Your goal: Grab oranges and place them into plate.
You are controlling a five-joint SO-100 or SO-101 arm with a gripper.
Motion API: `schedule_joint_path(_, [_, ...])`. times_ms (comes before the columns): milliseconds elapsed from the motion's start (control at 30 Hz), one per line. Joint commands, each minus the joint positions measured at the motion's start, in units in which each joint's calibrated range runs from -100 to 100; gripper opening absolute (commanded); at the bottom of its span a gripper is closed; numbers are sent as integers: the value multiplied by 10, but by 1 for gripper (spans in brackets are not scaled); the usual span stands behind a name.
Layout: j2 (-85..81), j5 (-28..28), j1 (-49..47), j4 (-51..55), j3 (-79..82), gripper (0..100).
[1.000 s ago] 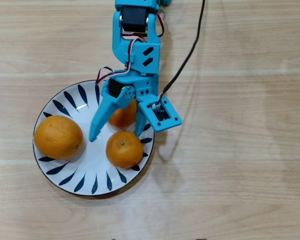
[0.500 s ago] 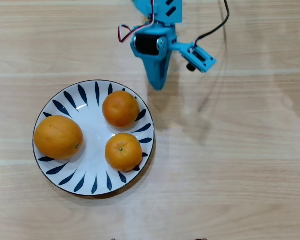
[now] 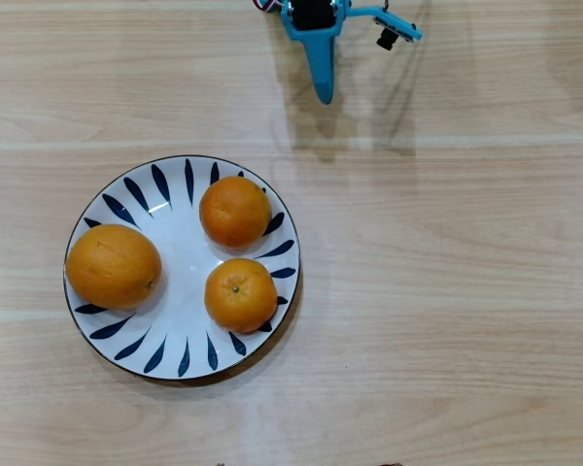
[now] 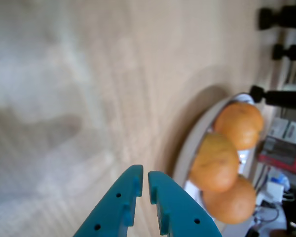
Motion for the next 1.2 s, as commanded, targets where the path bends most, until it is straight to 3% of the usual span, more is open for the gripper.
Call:
schedule_joint_path(0, [-162,25,10,129,57,2])
schedule_joint_path(100, [-207,26,14,168,144,2])
schedule_joint_path(1167, [-203,28,14,168,141,2])
